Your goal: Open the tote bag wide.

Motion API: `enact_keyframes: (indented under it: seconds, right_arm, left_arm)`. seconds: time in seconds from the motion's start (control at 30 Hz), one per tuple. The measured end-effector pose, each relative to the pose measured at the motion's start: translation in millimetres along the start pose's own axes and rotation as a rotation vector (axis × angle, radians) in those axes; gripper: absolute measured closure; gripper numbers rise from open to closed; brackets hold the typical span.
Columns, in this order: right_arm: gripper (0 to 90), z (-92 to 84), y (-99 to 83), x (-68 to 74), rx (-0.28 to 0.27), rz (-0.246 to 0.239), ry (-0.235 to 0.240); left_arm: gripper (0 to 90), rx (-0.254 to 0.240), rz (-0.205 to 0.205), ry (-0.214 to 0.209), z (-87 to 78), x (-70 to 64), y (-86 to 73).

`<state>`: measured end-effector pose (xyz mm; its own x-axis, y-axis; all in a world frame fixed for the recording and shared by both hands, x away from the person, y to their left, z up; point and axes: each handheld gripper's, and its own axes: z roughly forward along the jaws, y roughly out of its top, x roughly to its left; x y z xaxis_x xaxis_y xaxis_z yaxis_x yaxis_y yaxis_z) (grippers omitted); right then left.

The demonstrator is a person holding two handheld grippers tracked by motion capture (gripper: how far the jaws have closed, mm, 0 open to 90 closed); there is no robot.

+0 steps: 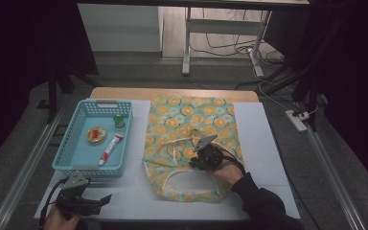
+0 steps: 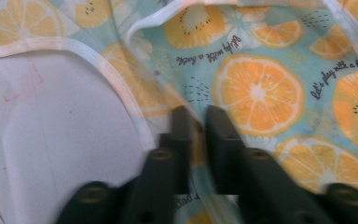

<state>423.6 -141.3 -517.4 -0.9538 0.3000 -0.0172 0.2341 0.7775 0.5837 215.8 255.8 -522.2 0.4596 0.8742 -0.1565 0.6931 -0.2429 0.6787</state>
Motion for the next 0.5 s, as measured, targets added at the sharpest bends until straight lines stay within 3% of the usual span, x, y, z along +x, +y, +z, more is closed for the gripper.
enact_keyframes:
  seconds: [0.1,0.4,0.5]
  right_arm:
    - [89.9,-0.3,-0.3,-4.0,-0.002,0.038,0.024]
    - [90.0,-5.5,10.6,-5.0,-0.015,0.035,0.053]
    - [90.0,-7.5,14.4,-6.2,-0.034,0.058,0.070]
  left_arm:
    - [0.3,0.000,0.000,0.000,0.1,0.0,0.1]
    - [0.3,0.000,0.001,0.000,0.1,-0.1,0.1]
    - [0.4,0.001,0.001,0.000,0.2,-0.2,0.1]
